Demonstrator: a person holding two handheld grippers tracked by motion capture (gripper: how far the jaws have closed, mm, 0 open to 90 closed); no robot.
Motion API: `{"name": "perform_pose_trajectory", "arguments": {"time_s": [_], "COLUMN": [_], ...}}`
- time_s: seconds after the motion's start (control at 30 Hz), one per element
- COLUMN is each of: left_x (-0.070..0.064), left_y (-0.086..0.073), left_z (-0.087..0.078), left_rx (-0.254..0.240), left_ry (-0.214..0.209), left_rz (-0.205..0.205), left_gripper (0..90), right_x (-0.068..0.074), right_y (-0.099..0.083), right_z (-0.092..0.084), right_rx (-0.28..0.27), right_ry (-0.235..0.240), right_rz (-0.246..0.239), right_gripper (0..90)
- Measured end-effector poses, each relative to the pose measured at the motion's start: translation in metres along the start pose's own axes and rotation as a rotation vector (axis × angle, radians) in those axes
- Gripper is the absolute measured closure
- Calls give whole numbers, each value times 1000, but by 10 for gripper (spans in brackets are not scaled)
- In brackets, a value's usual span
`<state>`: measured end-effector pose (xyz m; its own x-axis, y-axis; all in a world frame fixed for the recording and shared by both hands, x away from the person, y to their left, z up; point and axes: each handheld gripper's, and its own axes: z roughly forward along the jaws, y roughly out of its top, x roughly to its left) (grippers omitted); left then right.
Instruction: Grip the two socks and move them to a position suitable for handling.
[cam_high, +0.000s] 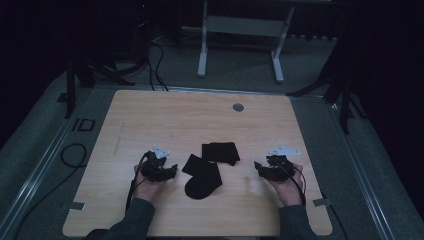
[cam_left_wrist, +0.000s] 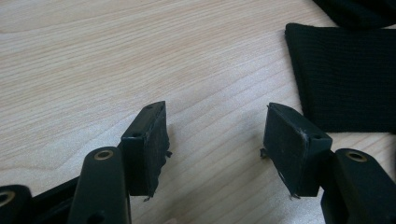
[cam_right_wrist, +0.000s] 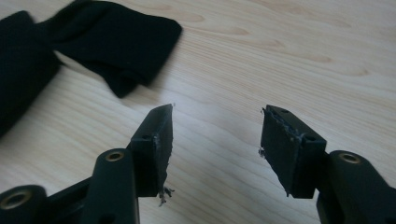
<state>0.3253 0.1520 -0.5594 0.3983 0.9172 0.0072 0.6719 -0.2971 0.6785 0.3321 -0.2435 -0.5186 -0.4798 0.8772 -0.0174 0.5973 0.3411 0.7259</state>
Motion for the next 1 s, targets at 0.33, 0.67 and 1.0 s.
{"name": "perform_pose_trajectory", "arguments": {"time_s": [0.33,0.67,1.0], "left_x": [-1,-2,-4], "left_y": [0,0,0], "left_z": [0,0,0], "left_rx": [-1,-2,-2], "left_ry": [-2,0,-3], "left_rz": [0,0,1], "left_gripper": [405,409,439], "right_x": [19,47,72], "right_y": [8,14,20], "right_z": [-3,1,3], "right_rx": [4,16,25], "right_ry": [44,118,171], "right_rz": [-73,-155,-208], "right_gripper": [468,509,537]}}
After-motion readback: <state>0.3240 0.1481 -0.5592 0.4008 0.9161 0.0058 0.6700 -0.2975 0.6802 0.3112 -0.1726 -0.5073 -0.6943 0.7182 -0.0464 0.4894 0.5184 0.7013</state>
